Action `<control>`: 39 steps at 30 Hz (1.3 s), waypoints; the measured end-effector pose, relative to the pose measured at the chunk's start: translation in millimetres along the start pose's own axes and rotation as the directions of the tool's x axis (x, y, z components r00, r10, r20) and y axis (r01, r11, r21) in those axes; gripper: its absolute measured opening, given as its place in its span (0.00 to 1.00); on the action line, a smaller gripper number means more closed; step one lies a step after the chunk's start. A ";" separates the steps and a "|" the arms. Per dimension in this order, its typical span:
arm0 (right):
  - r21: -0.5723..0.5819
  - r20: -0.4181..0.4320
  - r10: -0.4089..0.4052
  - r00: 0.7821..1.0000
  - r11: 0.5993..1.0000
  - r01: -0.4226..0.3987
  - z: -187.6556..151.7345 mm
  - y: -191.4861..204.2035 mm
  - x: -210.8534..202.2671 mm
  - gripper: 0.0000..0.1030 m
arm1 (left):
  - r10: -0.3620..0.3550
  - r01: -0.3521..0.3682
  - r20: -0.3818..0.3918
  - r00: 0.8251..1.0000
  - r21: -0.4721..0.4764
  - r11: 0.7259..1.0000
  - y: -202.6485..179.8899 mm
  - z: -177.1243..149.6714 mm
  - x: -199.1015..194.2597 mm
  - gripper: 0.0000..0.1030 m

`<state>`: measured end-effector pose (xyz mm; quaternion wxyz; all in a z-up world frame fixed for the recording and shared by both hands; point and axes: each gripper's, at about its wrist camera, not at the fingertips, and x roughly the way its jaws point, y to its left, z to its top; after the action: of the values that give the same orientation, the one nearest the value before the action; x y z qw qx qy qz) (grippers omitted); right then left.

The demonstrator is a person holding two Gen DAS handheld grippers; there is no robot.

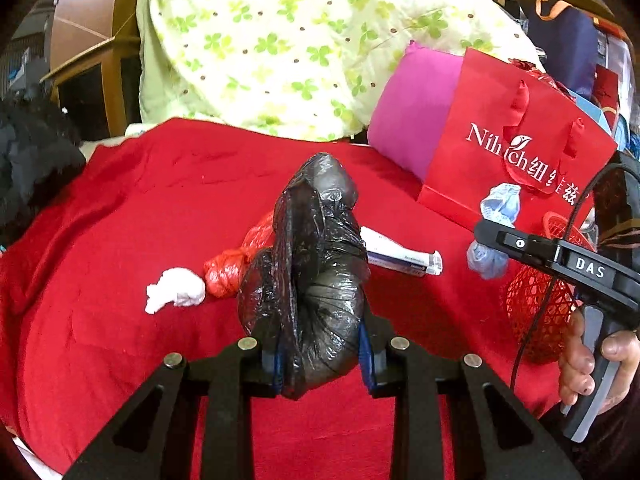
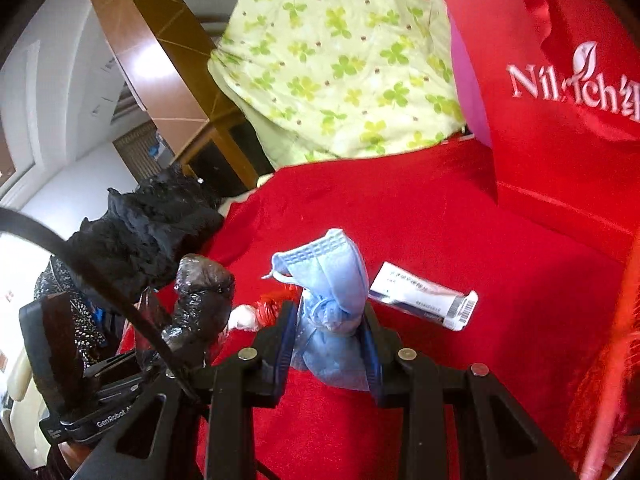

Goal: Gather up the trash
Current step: 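Carry both items to the red mesh basket with both tools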

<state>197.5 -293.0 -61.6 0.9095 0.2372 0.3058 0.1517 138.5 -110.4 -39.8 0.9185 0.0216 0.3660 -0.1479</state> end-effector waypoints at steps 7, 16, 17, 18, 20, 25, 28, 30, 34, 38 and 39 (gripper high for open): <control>-0.030 0.046 0.000 0.999 1.000 0.002 1.9 0.7 -21.9 0.32 | 0.036 -0.037 0.016 0.999 0.046 0.998 -22.8 6.9 -4.3 0.30; -0.025 0.134 -0.012 0.991 1.000 0.015 5.8 -15.2 -59.3 0.32 | 0.037 -0.042 0.047 0.998 0.112 0.993 -59.5 17.4 -12.2 0.30; -0.023 0.140 -0.016 0.990 1.000 0.019 6.1 -17.2 -62.6 0.32 | 0.033 -0.039 0.050 0.998 0.119 0.992 -63.9 18.4 -12.8 0.30; -0.019 0.150 -0.023 0.988 0.999 0.027 6.1 -20.3 -66.8 0.32 | 0.028 -0.034 0.051 0.998 0.127 0.991 -68.5 19.4 -13.3 0.30; -0.011 0.160 -0.027 0.987 1.000 0.029 7.3 -25.8 -72.5 0.32 | 0.025 -0.033 0.054 0.998 0.145 0.989 -79.4 21.4 -14.1 0.30; 0.022 0.209 -0.047 0.977 0.999 0.043 9.5 -42.1 -93.1 0.32 | 0.000 -0.010 0.056 0.998 0.189 0.982 -105.2 26.0 -15.0 0.30; 0.044 0.233 -0.055 0.971 0.998 0.046 8.7 -53.5 -105.6 0.32 | -0.018 0.005 0.059 0.998 0.225 0.974 -122.8 29.2 -15.9 0.30; 0.059 0.243 -0.065 0.968 0.997 0.053 8.2 -59.7 -111.9 0.32 | -0.031 0.015 0.062 0.998 0.242 0.970 -133.7 30.8 -16.9 0.30; 0.094 0.263 -0.089 0.961 0.993 0.066 6.3 -75.5 -126.4 0.32 | -0.054 0.035 0.061 0.997 0.278 0.960 -155.5 33.7 -17.5 0.30; 0.122 0.283 -0.108 0.953 0.990 0.077 3.1 -88.1 -141.0 0.32 | -0.073 0.050 0.062 0.995 0.322 0.945 -177.5 34.2 -19.0 0.30; 0.129 0.287 -0.113 0.951 0.988 0.079 2.5 -91.3 -144.2 0.32 | -0.082 0.059 0.057 0.995 0.331 0.942 -183.1 34.3 -19.1 0.30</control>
<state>100.4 -431.4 -37.8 0.9358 0.2944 0.1868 0.0522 95.6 -285.5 10.8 0.9085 0.1561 0.3043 -0.2402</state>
